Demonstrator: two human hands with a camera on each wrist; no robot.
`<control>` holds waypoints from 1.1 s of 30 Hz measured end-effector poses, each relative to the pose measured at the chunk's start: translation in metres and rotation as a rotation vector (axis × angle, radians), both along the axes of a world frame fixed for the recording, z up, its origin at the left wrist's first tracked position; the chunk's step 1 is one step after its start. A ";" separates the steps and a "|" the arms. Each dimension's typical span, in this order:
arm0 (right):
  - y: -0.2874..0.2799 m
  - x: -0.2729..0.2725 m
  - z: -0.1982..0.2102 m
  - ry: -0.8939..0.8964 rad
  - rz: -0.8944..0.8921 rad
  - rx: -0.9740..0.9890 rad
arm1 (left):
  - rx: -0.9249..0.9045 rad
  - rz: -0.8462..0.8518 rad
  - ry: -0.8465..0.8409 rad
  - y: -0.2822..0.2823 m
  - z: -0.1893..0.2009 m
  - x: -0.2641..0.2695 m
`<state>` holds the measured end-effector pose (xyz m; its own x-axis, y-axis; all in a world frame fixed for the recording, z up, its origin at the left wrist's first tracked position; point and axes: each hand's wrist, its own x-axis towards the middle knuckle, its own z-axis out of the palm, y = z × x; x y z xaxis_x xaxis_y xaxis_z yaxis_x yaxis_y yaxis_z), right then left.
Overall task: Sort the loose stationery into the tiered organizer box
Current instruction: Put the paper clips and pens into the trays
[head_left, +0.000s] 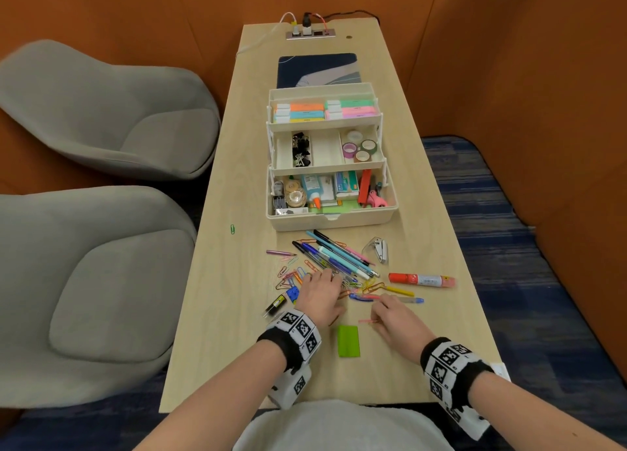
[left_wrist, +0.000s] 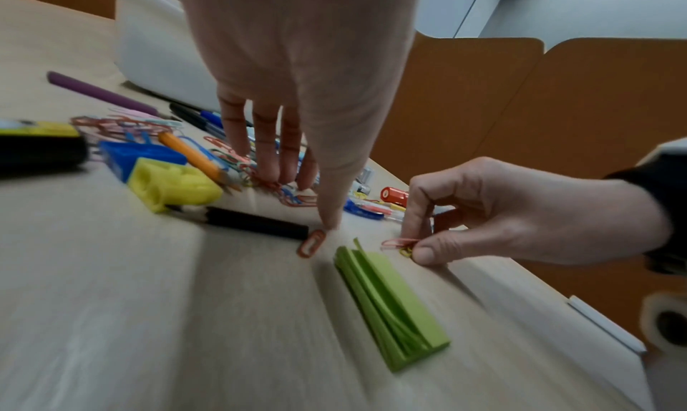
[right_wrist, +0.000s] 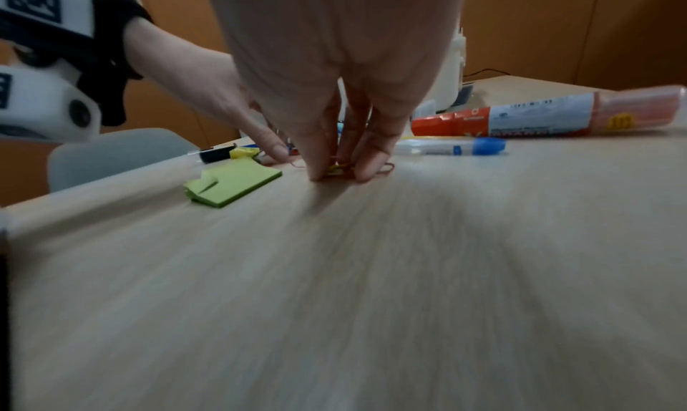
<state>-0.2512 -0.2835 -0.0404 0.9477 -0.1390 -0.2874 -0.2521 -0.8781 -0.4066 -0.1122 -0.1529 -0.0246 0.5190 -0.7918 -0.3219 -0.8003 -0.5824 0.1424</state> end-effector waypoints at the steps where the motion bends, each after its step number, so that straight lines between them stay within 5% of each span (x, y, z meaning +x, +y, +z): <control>1: 0.000 0.001 0.001 0.012 0.006 -0.009 | 0.016 0.010 -0.024 -0.004 -0.001 -0.001; 7: 0.006 0.009 0.005 0.041 0.068 -0.119 | 0.061 0.065 -0.041 -0.012 -0.004 -0.002; 15: 0.002 0.012 0.006 0.023 -0.009 -0.006 | -0.098 -0.078 -0.028 -0.012 0.002 0.005; 18: -0.011 0.019 0.010 -0.021 -0.336 0.286 | -0.186 -0.065 0.022 -0.013 0.010 0.012; 23: -0.026 0.033 0.030 -0.095 -0.898 1.276 | -0.314 -0.010 0.160 -0.015 0.014 0.014; 25: -0.029 0.041 0.037 -0.100 -0.998 1.472 | -0.380 0.047 0.222 -0.015 0.011 0.014; 27: -0.031 0.050 0.037 -0.059 -0.967 1.313 | -0.434 0.092 0.250 -0.014 0.009 0.015; 30: -0.032 0.060 0.031 -0.004 -0.508 0.470 | -0.469 0.133 0.277 -0.013 0.006 0.017; 33: -0.027 0.062 0.024 0.072 -0.148 0.082 | -0.536 0.256 0.350 -0.012 0.007 0.019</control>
<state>-0.1891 -0.3102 -0.0165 0.8952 -0.2484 -0.3700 -0.4069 -0.7942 -0.4513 -0.0932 -0.1649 -0.0172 0.6477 -0.7549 -0.1030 -0.5015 -0.5242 0.6882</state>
